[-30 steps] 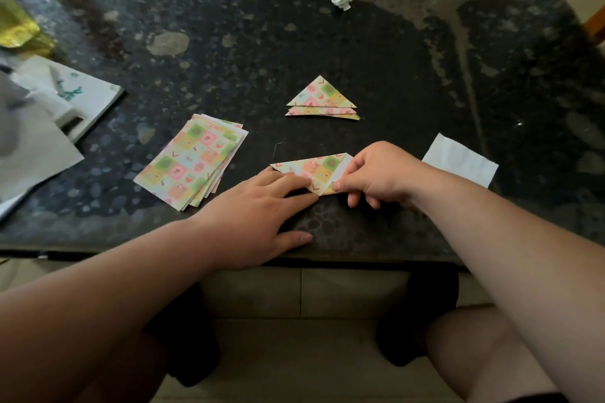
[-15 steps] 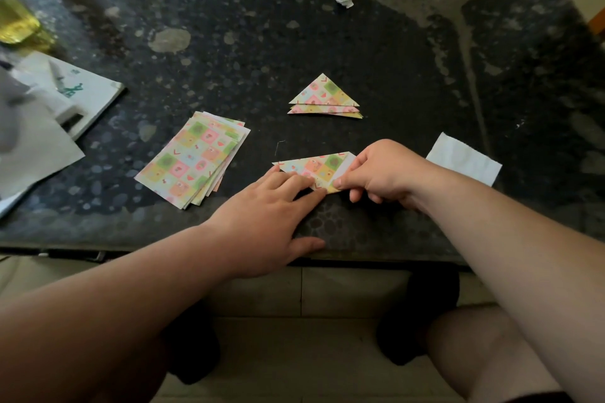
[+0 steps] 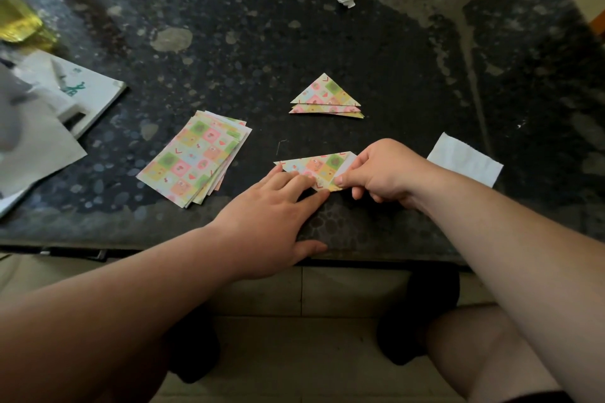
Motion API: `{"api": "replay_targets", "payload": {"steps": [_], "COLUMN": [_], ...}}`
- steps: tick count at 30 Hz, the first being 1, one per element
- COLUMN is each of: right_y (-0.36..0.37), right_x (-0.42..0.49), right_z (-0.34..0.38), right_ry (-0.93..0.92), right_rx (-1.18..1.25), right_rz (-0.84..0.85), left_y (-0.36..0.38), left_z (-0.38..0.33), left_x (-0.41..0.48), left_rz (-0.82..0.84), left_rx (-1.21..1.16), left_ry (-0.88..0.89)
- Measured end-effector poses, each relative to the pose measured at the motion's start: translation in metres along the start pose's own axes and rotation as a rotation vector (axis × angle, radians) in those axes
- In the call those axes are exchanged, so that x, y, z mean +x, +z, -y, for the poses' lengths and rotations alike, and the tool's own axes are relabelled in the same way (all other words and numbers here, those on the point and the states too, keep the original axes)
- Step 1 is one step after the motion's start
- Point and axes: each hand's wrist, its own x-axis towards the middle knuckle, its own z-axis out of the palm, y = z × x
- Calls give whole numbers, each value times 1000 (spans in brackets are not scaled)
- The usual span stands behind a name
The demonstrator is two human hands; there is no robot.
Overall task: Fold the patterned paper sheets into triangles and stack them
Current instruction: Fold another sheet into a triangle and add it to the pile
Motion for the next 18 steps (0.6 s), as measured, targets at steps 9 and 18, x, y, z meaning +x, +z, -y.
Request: {"api": "replay_targets", "payload": {"steps": [9, 18], "right_y": [1, 1], "right_x": [-1, -1], "right_z": [-1, 1], "right_ry": [-1, 4], "right_rx": [16, 3], "right_rz": [-9, -12], "left_y": [0, -1], "left_z": [-3, -5], "left_x": [0, -1], "left_rz": [-8, -17], "left_rx": [-2, -17], "left_ry": [-4, -9]}}
